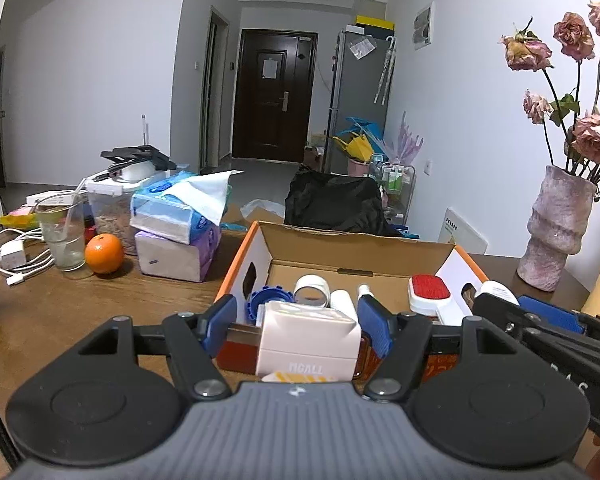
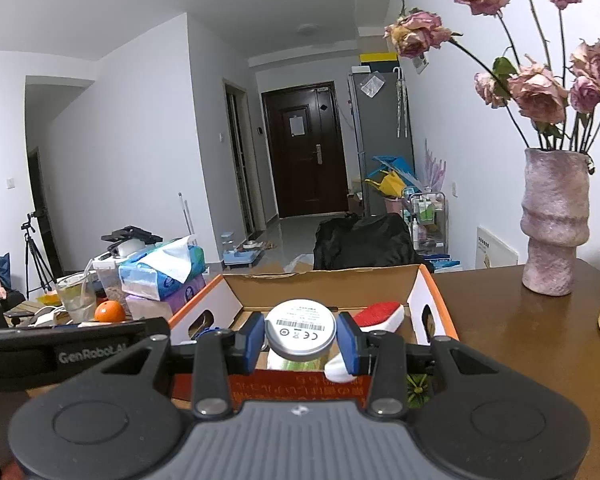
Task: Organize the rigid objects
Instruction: 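Carry the plug adapter in the left tool and white disc in the right tool over the box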
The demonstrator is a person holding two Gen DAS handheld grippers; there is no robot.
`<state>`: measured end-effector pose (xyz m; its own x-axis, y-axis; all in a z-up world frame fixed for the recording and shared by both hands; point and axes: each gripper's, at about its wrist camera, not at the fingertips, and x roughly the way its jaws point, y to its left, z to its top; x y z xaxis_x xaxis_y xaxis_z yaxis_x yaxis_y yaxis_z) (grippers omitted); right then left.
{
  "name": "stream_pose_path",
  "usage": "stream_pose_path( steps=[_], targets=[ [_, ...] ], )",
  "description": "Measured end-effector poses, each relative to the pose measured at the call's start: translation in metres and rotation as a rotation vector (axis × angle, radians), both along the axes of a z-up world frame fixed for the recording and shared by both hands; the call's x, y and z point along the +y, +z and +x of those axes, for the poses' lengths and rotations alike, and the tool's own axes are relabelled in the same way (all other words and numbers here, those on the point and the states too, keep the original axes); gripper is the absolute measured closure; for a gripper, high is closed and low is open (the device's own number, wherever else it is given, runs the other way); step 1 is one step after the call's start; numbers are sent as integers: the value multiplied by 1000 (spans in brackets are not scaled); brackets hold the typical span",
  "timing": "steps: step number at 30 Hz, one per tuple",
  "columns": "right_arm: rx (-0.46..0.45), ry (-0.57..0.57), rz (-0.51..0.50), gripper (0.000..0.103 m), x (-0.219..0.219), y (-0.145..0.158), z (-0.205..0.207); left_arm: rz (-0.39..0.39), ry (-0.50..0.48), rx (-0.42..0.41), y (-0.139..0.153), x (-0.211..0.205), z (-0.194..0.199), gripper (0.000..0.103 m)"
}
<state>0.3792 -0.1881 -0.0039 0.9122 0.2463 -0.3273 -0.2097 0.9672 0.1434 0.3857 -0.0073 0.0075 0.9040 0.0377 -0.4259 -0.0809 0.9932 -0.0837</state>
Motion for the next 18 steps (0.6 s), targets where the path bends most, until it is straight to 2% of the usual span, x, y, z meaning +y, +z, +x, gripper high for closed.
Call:
stream_pose_path(
  steps=[18],
  targets=[
    [16,-6,-24,65,-3,-7,53,16,5,7,-5,-6,57,34]
  ],
)
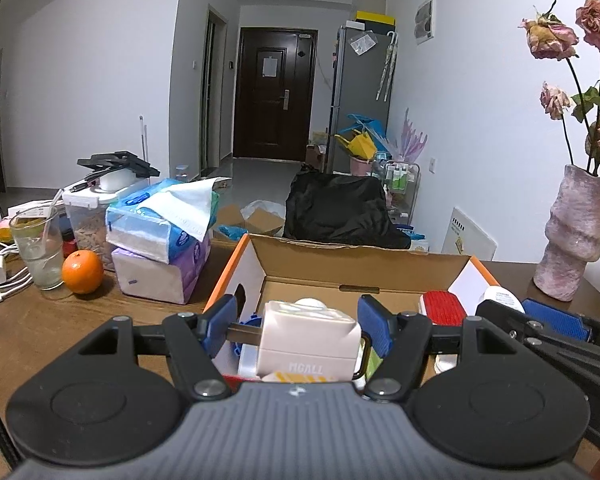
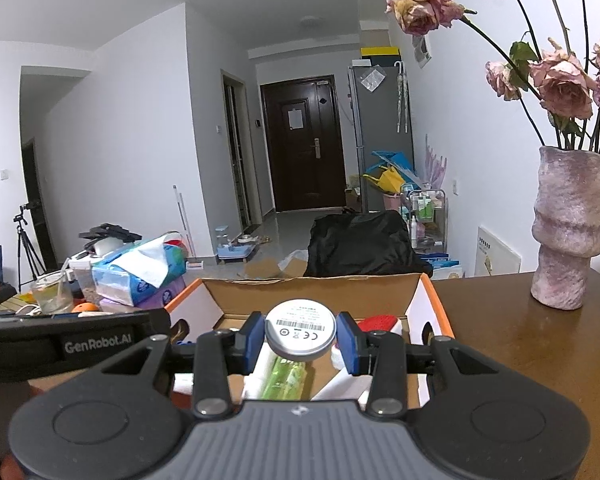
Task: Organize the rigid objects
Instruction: 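Carry the plug adapter in the left tool and white disc in the right tool over the box, then open both tools to drop the plug adapter and white disc into the box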
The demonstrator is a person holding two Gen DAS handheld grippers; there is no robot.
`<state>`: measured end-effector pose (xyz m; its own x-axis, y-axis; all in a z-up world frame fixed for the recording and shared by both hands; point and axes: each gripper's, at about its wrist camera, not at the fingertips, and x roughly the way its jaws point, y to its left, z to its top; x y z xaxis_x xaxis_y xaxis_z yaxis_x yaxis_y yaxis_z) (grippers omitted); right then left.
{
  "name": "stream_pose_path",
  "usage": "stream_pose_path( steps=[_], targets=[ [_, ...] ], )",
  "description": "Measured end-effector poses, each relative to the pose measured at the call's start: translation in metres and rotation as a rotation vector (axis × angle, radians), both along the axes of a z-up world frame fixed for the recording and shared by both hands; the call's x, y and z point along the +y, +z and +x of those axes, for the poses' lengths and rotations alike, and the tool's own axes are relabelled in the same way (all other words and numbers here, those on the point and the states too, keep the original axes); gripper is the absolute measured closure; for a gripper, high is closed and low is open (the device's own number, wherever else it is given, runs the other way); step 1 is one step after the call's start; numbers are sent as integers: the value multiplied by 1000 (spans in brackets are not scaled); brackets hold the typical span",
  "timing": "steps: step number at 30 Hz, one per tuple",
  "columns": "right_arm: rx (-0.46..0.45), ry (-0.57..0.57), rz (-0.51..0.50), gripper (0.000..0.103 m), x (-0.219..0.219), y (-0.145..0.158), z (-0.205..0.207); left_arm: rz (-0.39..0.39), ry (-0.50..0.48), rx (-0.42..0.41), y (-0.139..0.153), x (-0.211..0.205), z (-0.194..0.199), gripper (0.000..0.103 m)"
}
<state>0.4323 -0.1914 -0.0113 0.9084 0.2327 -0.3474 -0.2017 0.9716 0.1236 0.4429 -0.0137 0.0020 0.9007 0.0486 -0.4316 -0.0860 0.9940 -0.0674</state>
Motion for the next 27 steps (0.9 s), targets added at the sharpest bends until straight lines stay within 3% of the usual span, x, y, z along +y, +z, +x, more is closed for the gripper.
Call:
stream_pose_path(
  steps=[27],
  targets=[
    [61,-6,-48,65,-1,-12,68,26,2,13,-12,-6,62,34]
  ],
)
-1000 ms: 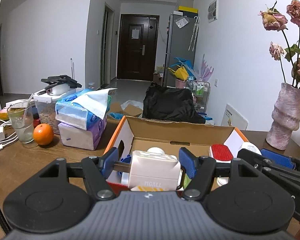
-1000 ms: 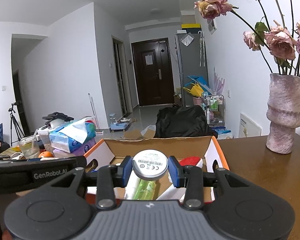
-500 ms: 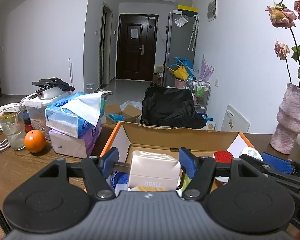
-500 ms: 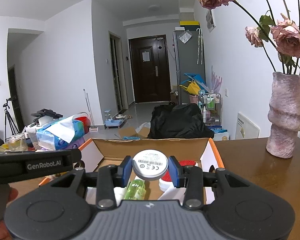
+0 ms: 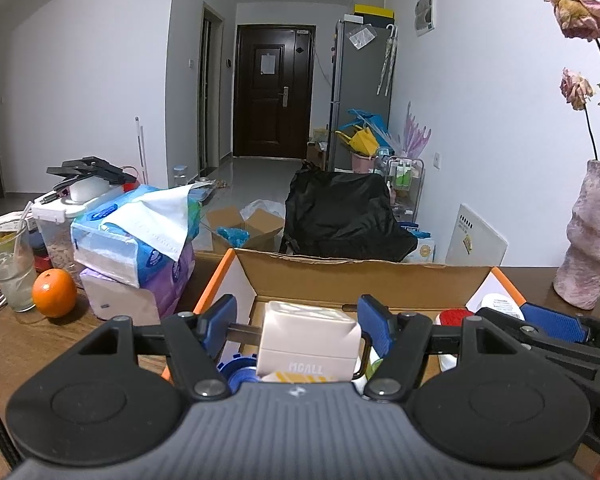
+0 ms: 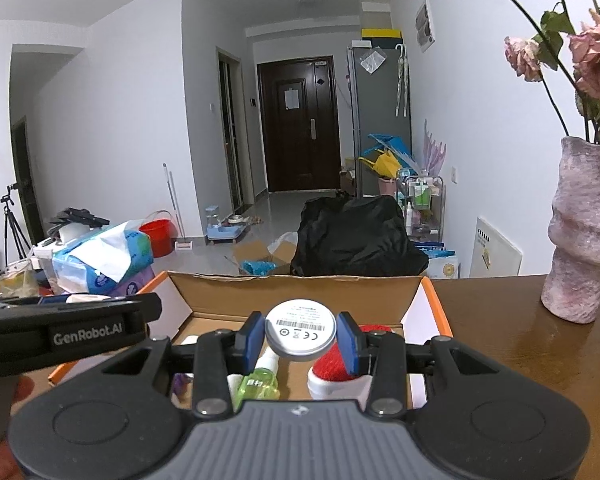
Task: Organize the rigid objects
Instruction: 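Open both tools to drop the plug adapter and white disc into the box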
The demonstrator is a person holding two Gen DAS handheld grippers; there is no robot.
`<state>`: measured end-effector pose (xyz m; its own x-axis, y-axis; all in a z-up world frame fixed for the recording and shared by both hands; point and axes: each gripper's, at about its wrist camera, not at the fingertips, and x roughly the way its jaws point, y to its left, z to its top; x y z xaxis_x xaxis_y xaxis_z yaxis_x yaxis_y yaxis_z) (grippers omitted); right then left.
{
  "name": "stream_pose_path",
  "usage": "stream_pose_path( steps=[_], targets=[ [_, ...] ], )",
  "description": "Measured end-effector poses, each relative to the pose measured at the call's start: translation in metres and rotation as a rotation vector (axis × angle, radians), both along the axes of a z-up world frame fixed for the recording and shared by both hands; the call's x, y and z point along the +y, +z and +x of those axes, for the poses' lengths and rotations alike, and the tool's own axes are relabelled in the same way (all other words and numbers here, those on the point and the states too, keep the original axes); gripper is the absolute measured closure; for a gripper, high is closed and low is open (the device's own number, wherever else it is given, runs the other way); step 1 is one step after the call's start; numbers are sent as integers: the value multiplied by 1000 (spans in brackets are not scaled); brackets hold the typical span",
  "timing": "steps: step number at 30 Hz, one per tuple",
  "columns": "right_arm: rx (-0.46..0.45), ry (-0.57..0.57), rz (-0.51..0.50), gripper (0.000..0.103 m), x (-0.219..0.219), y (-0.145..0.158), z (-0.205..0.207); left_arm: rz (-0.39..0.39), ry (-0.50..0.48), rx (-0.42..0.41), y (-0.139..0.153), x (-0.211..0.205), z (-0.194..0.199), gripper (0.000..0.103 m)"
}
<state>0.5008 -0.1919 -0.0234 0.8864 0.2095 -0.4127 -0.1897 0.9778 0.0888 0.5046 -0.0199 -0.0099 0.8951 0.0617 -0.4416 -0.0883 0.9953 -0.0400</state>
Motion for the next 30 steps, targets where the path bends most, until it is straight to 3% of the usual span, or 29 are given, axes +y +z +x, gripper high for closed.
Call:
stream_pose_path(
  steps=[30],
  targets=[
    [136,-35,-74,65,7,-17,62,24,1,11,-18,0,56,34]
  ],
)
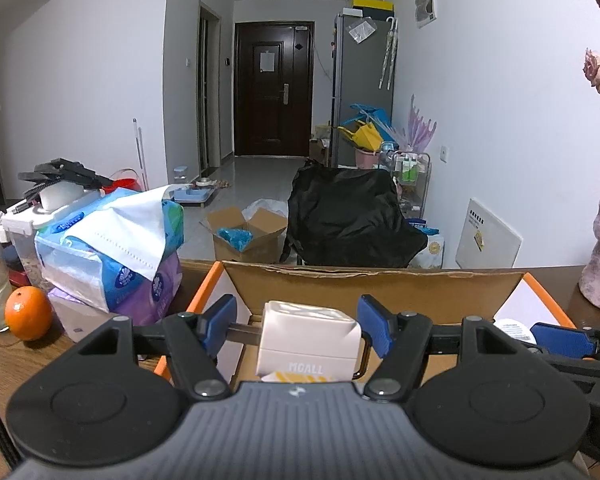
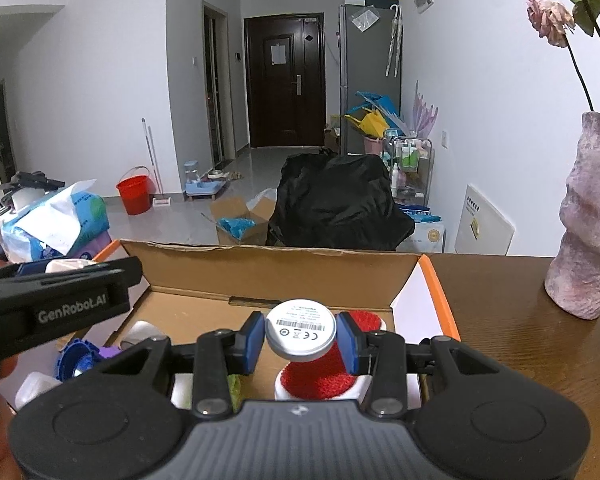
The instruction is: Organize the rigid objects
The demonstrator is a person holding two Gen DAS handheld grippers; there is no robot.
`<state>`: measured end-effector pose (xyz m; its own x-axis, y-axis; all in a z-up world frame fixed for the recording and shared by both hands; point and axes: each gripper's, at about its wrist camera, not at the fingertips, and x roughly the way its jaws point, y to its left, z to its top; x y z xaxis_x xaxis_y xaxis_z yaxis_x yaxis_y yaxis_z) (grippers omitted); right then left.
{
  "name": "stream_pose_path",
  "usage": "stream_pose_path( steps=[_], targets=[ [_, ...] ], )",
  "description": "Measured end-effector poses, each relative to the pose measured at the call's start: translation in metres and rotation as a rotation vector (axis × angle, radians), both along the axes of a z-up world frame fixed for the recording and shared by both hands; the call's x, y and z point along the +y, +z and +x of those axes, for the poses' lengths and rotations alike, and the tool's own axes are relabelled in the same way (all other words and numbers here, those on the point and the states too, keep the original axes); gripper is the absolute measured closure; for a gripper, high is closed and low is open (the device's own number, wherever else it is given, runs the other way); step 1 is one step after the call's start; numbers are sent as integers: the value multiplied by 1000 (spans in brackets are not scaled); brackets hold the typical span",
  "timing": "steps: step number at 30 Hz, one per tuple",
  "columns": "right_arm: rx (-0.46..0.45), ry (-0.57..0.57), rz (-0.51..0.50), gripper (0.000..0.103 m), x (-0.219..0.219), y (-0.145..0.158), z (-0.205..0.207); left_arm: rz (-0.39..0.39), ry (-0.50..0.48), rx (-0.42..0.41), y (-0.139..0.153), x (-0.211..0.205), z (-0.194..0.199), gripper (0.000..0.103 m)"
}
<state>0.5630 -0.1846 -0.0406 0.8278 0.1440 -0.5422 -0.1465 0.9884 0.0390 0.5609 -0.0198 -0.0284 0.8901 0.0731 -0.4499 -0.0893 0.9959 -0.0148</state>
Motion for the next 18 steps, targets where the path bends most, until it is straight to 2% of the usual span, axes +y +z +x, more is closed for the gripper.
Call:
stream_pose_path(
  steps=[7,9,10,14,15,18],
  targets=[
    [20,-21,-10,64,1,-2,4,25,9,4,-1,-2,0,31],
    [32,-32,-11,64,0,-3,6,39,34,-2,-1,-2,-1,8],
    [33,-41,-15,61,0,-3,6,45,52,-8,0,-1,-1,2],
    [16,-81,-23,16,-3,-1,4,39,79,-7,1,4,0,0],
    [2,-92,-27,8,-4,0,3,37,82,-1,1,5,1,0],
    [-18,-102,-26,0,-6,3,0,45,89,2,0,5,1,0]
  ],
)
